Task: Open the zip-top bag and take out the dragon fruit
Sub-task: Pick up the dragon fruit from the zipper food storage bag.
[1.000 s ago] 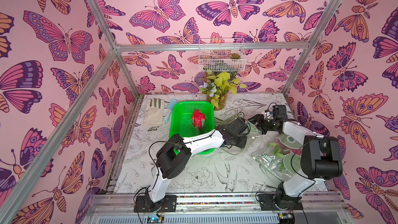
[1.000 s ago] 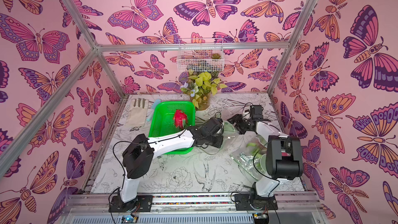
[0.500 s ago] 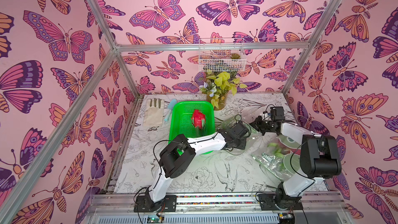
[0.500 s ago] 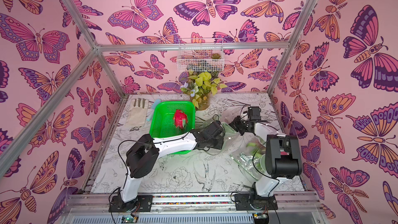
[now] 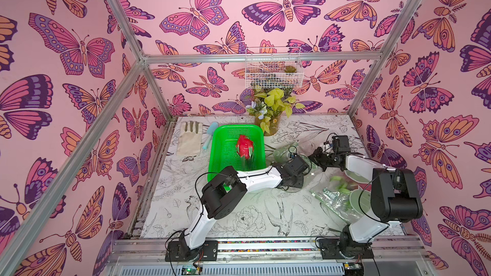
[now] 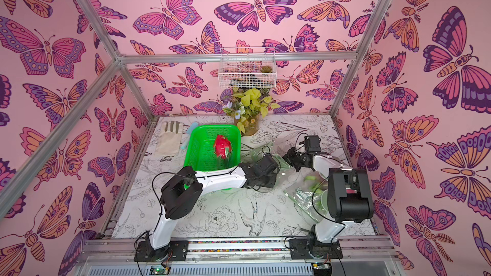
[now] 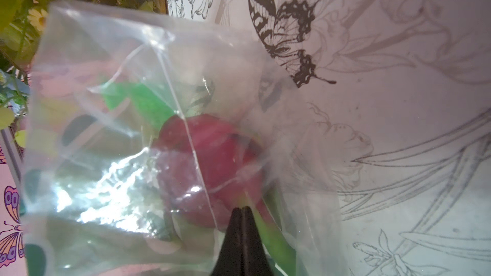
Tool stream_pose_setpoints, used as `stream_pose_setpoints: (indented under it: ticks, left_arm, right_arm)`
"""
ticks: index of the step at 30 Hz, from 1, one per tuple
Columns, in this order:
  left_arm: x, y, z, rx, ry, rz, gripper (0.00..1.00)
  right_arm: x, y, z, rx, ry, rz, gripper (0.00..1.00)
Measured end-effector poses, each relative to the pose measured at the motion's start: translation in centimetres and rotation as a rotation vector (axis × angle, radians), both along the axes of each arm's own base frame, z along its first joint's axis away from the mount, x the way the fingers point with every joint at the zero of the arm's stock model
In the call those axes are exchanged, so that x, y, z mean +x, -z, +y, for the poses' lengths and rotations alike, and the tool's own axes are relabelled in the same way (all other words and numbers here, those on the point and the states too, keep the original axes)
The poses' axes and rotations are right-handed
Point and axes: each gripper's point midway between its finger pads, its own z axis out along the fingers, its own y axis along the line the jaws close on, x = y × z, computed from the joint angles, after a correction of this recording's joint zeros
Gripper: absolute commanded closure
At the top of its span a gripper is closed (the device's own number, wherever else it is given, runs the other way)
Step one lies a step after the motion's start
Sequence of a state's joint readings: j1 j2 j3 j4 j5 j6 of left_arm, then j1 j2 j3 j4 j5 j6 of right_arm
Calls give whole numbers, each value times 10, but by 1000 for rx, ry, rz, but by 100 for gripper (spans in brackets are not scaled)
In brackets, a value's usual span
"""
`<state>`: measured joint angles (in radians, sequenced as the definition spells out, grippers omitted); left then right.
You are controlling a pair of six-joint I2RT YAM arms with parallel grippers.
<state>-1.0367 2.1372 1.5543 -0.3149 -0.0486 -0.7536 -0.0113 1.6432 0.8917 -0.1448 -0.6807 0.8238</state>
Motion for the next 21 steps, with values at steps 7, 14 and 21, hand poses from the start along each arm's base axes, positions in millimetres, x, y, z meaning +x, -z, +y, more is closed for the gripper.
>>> stream_pose_setpoints:
  ticks: [7, 14, 21]
  left_arm:
    - [7, 7, 0, 3, -27, 10, 62]
    - [7, 5, -2, -4, -29, 9, 60]
    - [7, -5, -5, -42, -38, 8, 69]
  right_arm:
    - [-6, 1, 0, 2, 1, 3, 100]
    - [-10, 2, 0, -1, 2, 6, 100]
    - [-10, 2, -1, -5, 4, 6, 100]
